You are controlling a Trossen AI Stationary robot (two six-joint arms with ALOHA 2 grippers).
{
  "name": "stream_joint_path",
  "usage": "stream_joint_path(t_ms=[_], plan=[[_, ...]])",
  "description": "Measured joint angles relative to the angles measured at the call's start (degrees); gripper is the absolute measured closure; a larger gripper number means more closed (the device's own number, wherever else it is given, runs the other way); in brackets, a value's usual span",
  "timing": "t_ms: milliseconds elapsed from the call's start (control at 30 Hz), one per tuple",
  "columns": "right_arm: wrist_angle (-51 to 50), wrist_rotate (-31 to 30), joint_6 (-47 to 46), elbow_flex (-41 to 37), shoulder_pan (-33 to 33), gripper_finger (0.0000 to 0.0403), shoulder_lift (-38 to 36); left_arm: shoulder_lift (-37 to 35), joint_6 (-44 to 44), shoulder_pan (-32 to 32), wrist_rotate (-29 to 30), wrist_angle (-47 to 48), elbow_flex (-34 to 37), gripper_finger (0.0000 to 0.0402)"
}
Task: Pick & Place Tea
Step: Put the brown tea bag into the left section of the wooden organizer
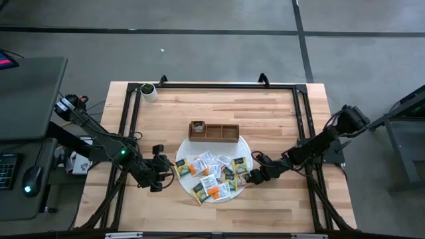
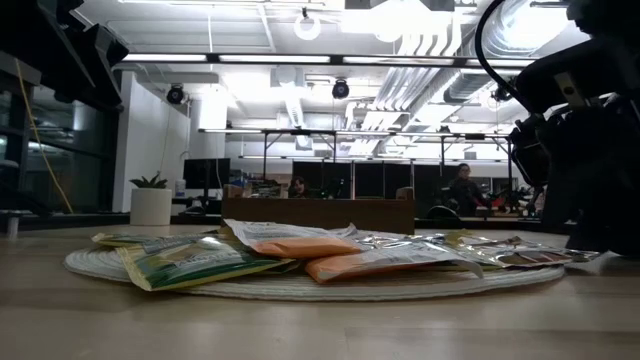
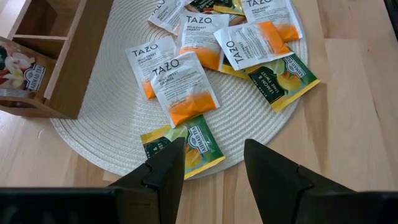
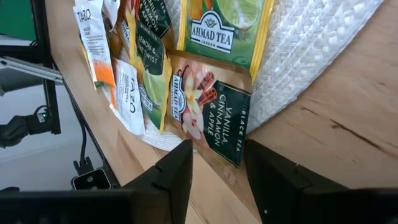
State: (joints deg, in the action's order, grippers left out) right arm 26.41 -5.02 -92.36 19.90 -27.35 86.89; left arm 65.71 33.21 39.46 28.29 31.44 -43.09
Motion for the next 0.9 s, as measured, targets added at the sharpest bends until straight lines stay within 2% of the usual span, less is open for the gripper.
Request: stream_joint_path(t_ms=[600, 900], plan=[[0.0, 0.7, 0.0, 0.0, 0.0, 0.0394, 0.0, 0.0, 0.1, 0.0, 0.0, 0.0, 0.0, 0.0239], [1.2, 1.0, 1.0, -0.2, 0.0, 0.0402, 0.0, 0.0, 0.1, 0.0, -0.5, 0.0, 0.0, 0.0239]])
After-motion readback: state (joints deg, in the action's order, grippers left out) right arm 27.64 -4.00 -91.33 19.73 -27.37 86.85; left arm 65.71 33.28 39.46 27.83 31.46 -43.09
